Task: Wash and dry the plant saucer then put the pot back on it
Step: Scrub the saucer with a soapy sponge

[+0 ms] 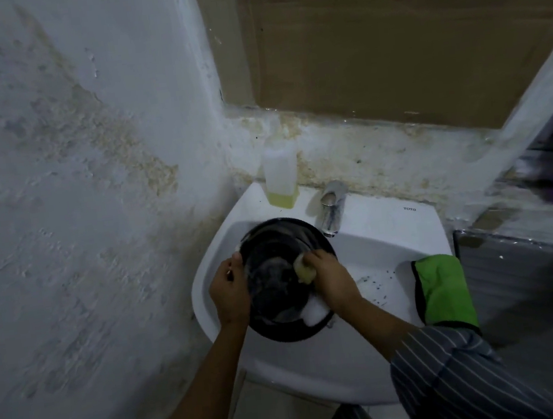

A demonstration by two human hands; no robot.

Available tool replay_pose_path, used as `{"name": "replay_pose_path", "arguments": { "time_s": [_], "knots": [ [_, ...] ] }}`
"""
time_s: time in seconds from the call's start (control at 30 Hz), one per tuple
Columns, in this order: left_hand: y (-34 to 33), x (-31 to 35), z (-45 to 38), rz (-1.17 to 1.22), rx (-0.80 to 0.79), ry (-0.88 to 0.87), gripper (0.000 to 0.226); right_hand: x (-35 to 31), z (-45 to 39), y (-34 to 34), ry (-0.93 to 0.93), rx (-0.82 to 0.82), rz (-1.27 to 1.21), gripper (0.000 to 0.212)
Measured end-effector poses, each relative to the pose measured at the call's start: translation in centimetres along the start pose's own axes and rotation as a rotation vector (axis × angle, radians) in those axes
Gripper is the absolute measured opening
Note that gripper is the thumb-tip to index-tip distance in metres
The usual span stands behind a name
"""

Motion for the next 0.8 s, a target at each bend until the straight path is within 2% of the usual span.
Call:
{"name": "replay_pose_path", "arguments": {
  "time_s": [0.1, 0.17, 0.2, 0.27, 0.37, 0.43, 0.53, 0.6, 0.67, 0.8],
  "knots": [
    [0.1, 0.1, -0.2, -0.001, 0.047, -0.025, 0.044, -0.1, 2.1, -2.2, -0.050, -0.178, -0.129, 0.044],
    [0.1, 0.0, -0.3, -0.004, 0.049, -0.042, 0.036, -1.3, 2.9, -3.5, 0.034, -0.272, -0.136, 0.042],
    [0.2, -0.2, -0.4, 0.000, 0.050, -0.045, 0.033, -1.7, 3.0, -3.5, 0.054, -0.267, -0.141, 0.038],
    [0.3, -0.6, -0.4, 0.026, 0.054, -0.038, 0.030, -1.5, 2.3, -2.0, -0.045, -0.143, -0.217, 0.032],
    [0.4, -0.3, -0.2, 0.050, 0.028, -0.076, 0.030, -0.2, 0.4, 2.0, -0.152, 0.165, -0.289, 0.029],
    [0.4, -0.2, 0.3, 0.059, 0.016, -0.104, 0.030, -0.4, -0.8, 3.1, -0.146, 0.214, -0.261, 0.027],
    [0.0, -0.6, 1.0, 0.067, 0.010, -0.076, 0.030, -2.7, -1.7, 1.6, -0.138, 0.079, -0.241, 0.032],
    [-0.3, -0.9, 1.3, 0.065, 0.005, -0.033, 0.028, -6.1, -1.1, -0.7, 0.003, -0.029, -0.192, 0.037],
    [0.0, -1.3, 1.3, 0.089, 0.059, 0.019, 0.028, -9.2, 0.3, -2.8, 0.163, -0.083, -0.172, 0.031],
    [1.4, -0.9, 0.3, 0.088, 0.154, 0.044, 0.030, -8.4, 3.2, -5.9, 0.255, -0.305, -0.061, 0.036]
  ]
}}
Point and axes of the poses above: each hand's wrist, its own z-axis away from the middle knuckle, its own y-axis out of the back of the hand, x = y × z, the point moved 7 cm from there along -z, towards the middle knuckle
